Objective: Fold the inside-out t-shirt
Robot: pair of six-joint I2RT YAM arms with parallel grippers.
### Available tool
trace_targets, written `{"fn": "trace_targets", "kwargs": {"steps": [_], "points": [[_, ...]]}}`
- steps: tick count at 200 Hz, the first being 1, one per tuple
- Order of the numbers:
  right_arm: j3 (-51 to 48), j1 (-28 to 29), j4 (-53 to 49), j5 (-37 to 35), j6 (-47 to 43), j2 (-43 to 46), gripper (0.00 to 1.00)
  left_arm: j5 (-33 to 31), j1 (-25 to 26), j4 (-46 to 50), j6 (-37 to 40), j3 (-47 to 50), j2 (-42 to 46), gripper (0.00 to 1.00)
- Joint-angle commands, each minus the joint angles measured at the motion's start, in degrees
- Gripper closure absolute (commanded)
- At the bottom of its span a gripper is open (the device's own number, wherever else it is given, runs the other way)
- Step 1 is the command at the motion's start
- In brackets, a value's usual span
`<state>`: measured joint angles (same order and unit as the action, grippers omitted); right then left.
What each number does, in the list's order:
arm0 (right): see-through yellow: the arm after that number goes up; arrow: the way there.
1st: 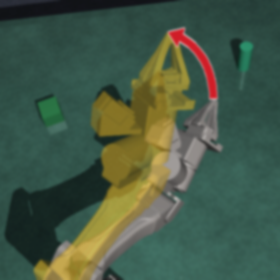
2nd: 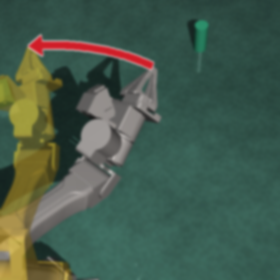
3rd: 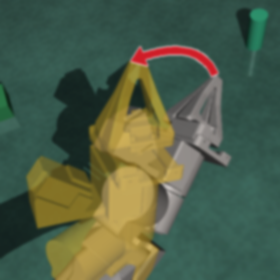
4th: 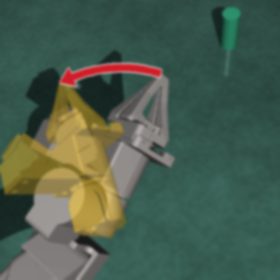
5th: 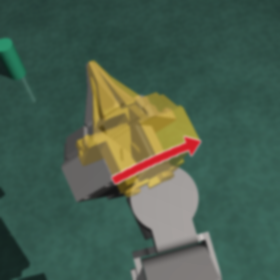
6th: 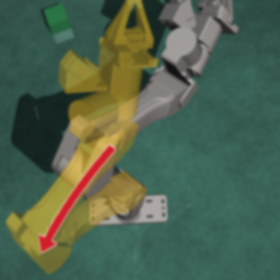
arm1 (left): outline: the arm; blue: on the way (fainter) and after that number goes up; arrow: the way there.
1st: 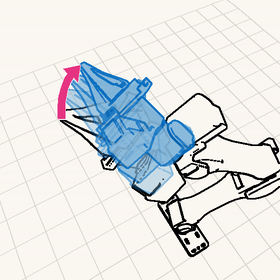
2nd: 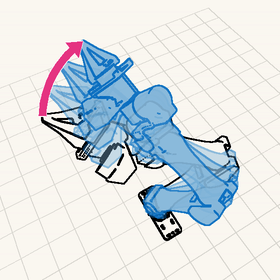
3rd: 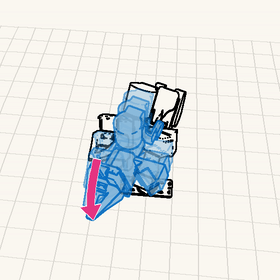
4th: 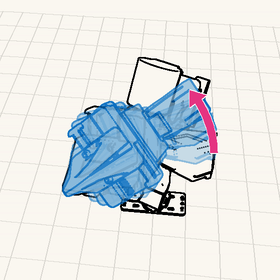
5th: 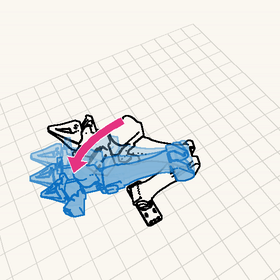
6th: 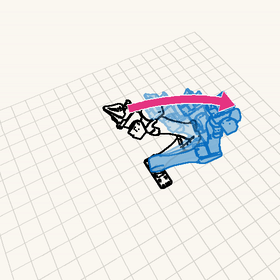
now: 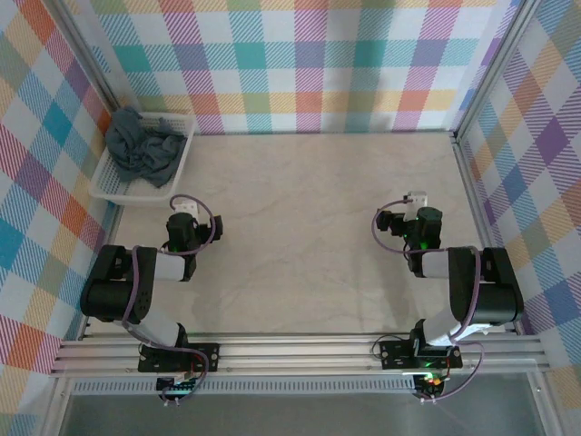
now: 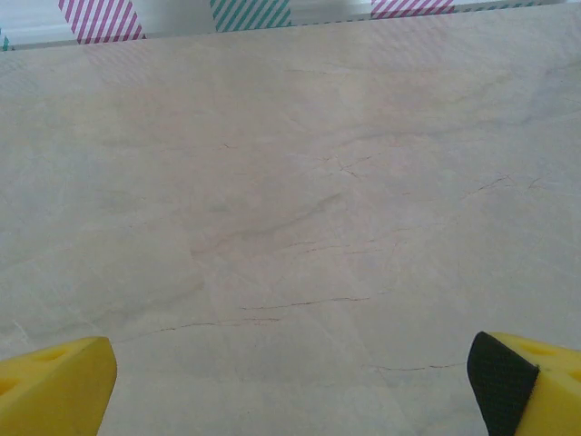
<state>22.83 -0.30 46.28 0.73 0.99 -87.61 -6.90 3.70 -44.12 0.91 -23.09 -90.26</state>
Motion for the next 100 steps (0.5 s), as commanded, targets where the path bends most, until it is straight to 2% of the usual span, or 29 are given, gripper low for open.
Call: {"fn": "trace_targets", "kwargs": {"steps": [1,100], "points": [[0.7,0.4,1.3,1.0,-0.6,-0.3,0.0,0.3,0.3,-2.3,0.4,-1.0,0.6,0.0],[0.6,0.4,1.5,1.0,-0.6,-0.3,0.0,0.2,0.3,-2.2,0.4,-1.0,0.6,0.0]]}}
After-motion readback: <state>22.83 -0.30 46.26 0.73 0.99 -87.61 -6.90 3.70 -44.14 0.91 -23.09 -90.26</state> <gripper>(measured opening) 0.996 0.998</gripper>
